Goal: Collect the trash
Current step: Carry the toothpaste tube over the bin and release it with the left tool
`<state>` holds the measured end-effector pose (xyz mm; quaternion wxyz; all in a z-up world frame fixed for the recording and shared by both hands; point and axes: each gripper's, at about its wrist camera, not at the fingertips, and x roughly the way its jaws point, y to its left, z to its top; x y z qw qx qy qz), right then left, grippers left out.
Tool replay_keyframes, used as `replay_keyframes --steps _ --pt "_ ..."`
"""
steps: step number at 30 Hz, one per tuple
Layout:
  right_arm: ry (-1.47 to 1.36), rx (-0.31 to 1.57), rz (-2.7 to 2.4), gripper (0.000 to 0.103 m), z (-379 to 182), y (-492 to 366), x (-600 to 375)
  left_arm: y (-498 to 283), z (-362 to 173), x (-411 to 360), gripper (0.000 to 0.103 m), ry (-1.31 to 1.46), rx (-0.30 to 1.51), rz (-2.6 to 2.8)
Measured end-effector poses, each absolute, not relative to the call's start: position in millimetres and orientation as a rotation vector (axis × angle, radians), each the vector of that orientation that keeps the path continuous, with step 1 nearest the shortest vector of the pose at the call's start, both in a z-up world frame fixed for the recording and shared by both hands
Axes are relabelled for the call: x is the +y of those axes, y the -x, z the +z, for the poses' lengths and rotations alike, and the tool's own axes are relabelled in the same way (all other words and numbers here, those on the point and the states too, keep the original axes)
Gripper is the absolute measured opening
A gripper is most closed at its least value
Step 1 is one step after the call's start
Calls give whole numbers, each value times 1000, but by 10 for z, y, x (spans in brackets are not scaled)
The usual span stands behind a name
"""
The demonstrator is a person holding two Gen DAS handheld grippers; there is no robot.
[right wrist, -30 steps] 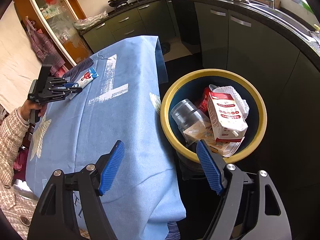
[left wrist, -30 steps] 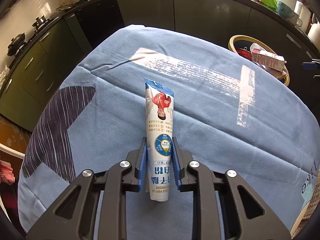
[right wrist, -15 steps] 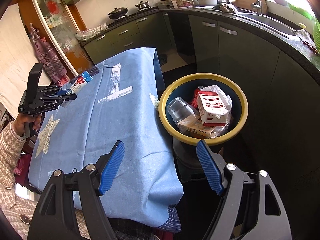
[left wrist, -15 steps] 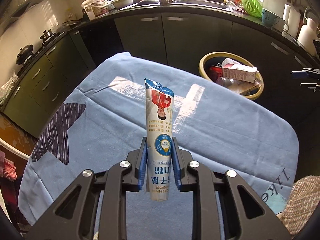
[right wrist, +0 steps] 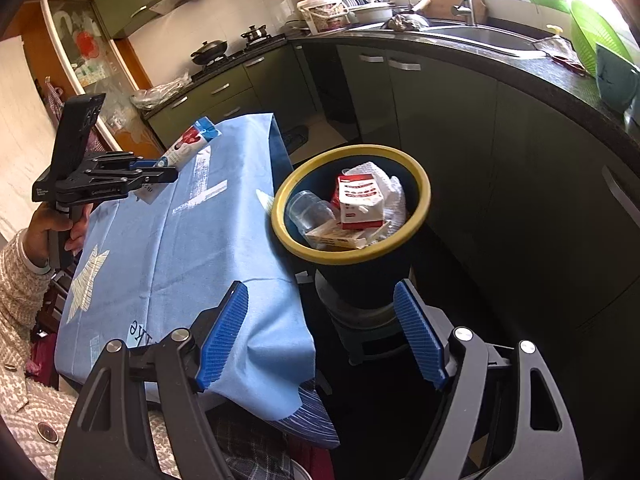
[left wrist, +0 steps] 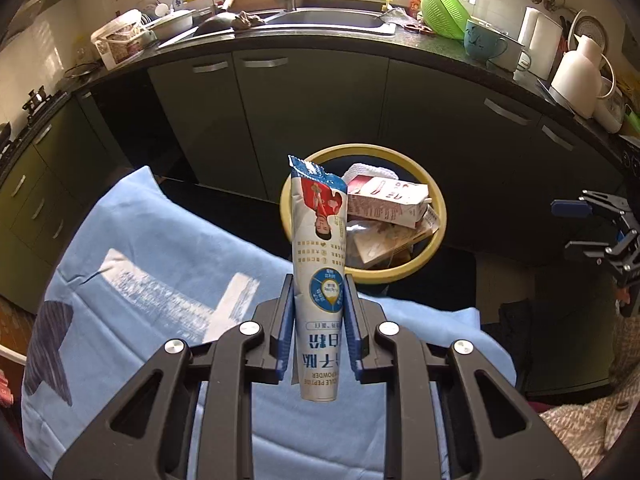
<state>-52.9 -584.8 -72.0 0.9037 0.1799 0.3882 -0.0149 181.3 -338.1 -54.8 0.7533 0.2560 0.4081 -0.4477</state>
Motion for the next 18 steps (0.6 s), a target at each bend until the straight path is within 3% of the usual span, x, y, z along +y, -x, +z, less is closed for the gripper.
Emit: replay_keyframes --steps 14,17,18 --pt "-485 798 -90 75 -1006 843 -6322 -2214 -1279 -4780 24 -579 1060 -942" --pt "-492 802 -80 75 -1037 846 -6325 -2241 -1393 -4923 27 -579 1087 -942" --pt "-492 804 -78 75 -1040 843 -6319 -2249 -1421 -4958 33 -577 1096 -943"
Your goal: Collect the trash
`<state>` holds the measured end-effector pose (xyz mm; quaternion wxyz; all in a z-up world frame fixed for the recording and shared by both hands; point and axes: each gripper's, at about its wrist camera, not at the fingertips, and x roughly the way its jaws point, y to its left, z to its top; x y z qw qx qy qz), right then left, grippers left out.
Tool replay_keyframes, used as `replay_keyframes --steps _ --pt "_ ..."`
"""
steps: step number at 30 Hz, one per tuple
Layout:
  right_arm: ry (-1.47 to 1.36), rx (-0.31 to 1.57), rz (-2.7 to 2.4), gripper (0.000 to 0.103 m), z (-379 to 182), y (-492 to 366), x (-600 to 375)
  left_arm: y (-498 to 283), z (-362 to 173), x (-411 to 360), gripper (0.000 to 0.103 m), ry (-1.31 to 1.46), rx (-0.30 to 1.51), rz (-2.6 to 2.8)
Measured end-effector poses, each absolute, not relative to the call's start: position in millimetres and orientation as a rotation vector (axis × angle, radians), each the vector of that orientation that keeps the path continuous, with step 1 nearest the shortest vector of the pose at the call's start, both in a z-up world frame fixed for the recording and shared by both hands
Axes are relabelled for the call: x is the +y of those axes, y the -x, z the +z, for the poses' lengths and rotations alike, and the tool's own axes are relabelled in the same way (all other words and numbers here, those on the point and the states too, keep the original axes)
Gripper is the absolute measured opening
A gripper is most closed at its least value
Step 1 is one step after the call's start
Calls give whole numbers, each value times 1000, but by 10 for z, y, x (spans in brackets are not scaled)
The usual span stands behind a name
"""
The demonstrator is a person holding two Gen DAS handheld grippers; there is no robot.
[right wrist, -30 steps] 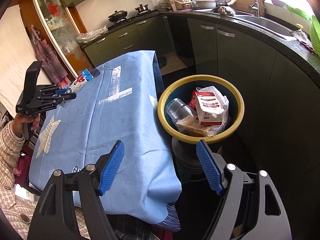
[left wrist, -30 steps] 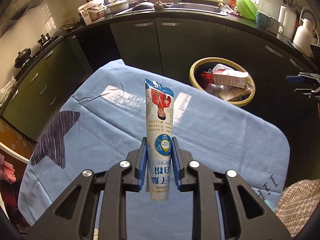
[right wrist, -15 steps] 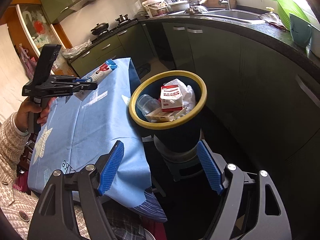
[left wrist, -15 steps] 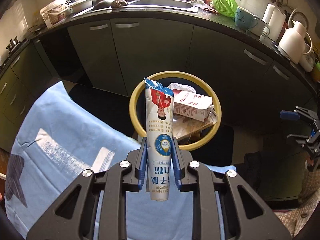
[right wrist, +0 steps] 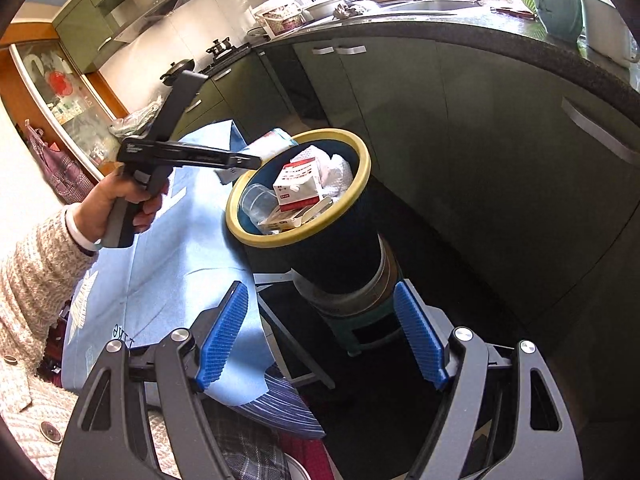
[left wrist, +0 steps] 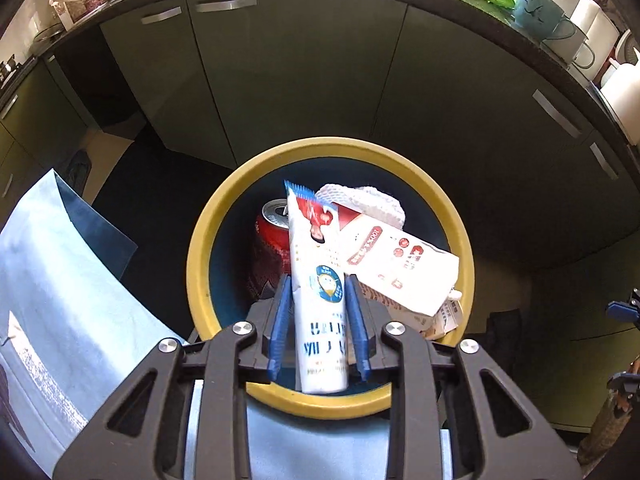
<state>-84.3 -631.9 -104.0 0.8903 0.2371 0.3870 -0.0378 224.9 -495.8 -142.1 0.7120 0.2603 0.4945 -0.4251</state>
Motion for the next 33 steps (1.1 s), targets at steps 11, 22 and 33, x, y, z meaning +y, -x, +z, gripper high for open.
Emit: replay_keyframes --steps 11,22,33 --pt "-492 792 -58 75 -997 798 -6213 -2121 -1105 -4684 59 -501 1064 -970" --pt "-451 797 9 76 -970 617 -5910 -1290 -229 -3265 96 -349 748 -843" --pt "-351 773 84 80 -819 473 -5468 -370 26 -1446 96 -218 607 -334"
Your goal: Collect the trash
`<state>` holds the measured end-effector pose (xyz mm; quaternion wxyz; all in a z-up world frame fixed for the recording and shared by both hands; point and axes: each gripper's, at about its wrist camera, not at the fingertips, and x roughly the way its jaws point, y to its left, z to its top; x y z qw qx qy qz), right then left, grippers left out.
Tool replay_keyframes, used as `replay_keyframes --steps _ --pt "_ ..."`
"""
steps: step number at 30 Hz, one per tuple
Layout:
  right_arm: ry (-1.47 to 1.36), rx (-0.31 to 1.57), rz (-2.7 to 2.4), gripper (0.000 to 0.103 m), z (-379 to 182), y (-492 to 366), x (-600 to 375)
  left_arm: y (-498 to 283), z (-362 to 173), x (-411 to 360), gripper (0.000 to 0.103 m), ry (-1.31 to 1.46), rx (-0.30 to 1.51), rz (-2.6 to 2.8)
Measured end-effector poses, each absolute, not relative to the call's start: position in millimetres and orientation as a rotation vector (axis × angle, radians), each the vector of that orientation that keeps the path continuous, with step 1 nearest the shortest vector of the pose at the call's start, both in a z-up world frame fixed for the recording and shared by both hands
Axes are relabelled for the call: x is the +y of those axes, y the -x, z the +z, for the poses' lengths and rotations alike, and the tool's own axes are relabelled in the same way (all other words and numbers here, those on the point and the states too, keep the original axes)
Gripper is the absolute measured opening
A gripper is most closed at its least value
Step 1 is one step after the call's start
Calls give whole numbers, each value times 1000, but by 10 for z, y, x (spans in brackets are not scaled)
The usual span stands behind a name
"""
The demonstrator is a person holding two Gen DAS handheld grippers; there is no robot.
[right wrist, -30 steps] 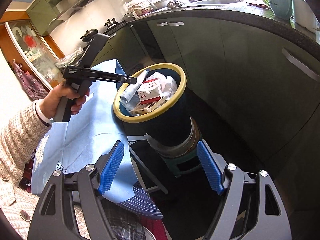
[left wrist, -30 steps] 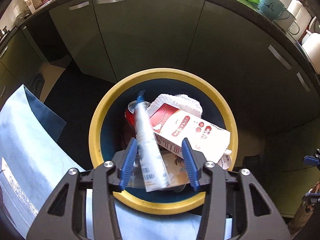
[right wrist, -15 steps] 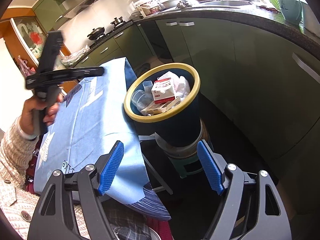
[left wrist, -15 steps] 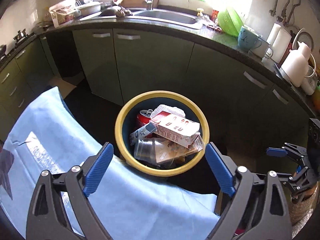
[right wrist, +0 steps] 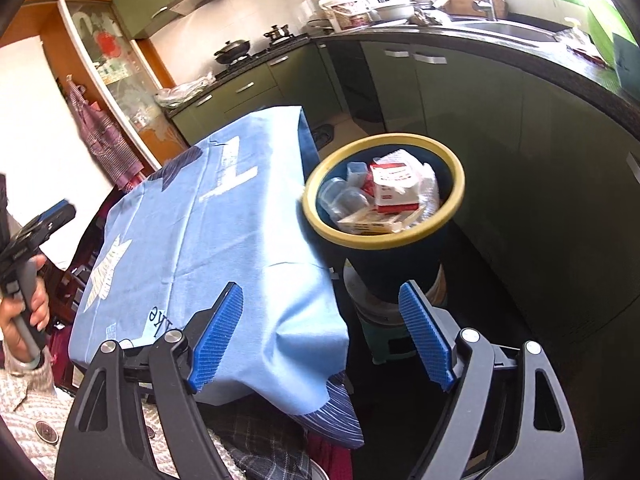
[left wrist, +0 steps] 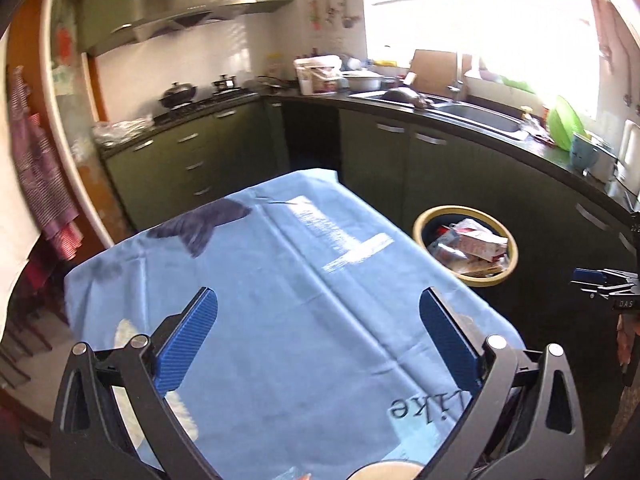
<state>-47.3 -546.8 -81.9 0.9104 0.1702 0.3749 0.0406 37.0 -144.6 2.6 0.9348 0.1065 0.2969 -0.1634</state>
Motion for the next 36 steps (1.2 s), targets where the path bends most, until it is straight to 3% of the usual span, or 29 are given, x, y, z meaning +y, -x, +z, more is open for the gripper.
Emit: replay_keyframes --steps 3,6,11,24,36 --pt "-309 751 87 81 -739 472 -5332 -176 29 -1029 96 -178 610 -177" --pt "-262 719 85 91 -659 518 -5187 -5 9 -729 96 -133 630 -131" --pt "-229 656 83 98 -507 688 -5022 255 -13 -458 96 -79 622 -116" --pt "-88 563 -15 98 -93 1164 -4707 603 120 -267 96 -74 535 -75" --pt "-43 549 -45 98 -39 1218 -4659 660 200 -310 96 -78 512 -117"
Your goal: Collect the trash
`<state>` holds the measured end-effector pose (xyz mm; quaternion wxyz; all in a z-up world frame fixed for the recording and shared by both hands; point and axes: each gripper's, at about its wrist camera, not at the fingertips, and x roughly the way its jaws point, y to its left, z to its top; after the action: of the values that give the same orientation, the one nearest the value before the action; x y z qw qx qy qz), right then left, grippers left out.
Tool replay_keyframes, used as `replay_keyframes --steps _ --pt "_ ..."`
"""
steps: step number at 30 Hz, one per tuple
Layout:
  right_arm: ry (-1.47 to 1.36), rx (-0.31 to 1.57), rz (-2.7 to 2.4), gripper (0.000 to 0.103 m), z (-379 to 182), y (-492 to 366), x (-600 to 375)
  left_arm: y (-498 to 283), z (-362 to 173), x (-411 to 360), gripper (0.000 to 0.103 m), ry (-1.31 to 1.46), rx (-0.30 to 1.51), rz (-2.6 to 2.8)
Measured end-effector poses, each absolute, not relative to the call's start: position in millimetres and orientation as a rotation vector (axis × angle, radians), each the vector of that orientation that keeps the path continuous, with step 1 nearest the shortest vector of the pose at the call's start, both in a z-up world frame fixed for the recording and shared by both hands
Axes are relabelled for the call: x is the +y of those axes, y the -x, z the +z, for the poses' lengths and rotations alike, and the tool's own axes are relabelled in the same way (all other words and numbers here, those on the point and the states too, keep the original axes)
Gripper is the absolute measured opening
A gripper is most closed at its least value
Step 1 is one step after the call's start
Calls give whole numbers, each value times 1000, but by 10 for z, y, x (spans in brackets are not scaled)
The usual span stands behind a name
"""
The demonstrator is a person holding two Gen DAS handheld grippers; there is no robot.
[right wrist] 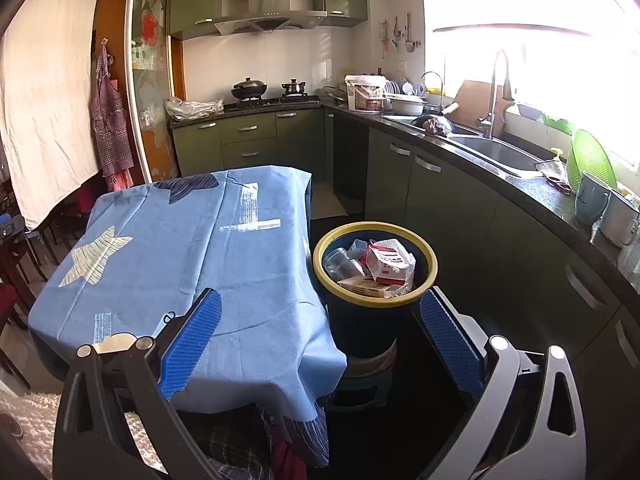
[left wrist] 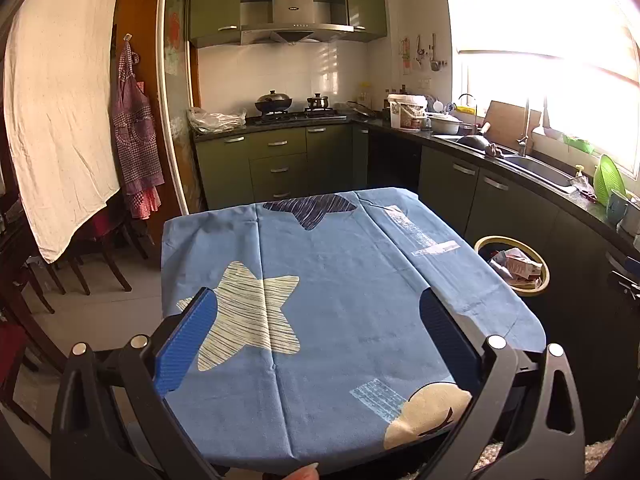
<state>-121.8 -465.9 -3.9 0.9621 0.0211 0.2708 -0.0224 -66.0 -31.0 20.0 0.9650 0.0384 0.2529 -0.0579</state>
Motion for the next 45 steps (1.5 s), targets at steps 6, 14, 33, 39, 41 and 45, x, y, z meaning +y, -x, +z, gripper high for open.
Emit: replay_keyframes --steps 6,14,33,39,41,45 --pt "-37 537 -60 98 -45 1211 -4685 677 211 -336 96 -80 503 -123" --pt "-36 525 -52 98 -28 1200 -4665 689 217 -335 96 -73 499 -127" --pt "-46 527 -42 98 -46 1163 -4637 679 189 -355 96 -74 514 -136" --pt "-49 527 -38 98 -55 1159 -4628 676 176 -382 96 -77 520 -143" --pt "-49 527 -37 98 -54 1159 -4630 679 173 -379 96 -77 521 -143" --pt "-49 527 -39 98 -50 1161 -4624 682 173 -380 96 -78 521 -144"
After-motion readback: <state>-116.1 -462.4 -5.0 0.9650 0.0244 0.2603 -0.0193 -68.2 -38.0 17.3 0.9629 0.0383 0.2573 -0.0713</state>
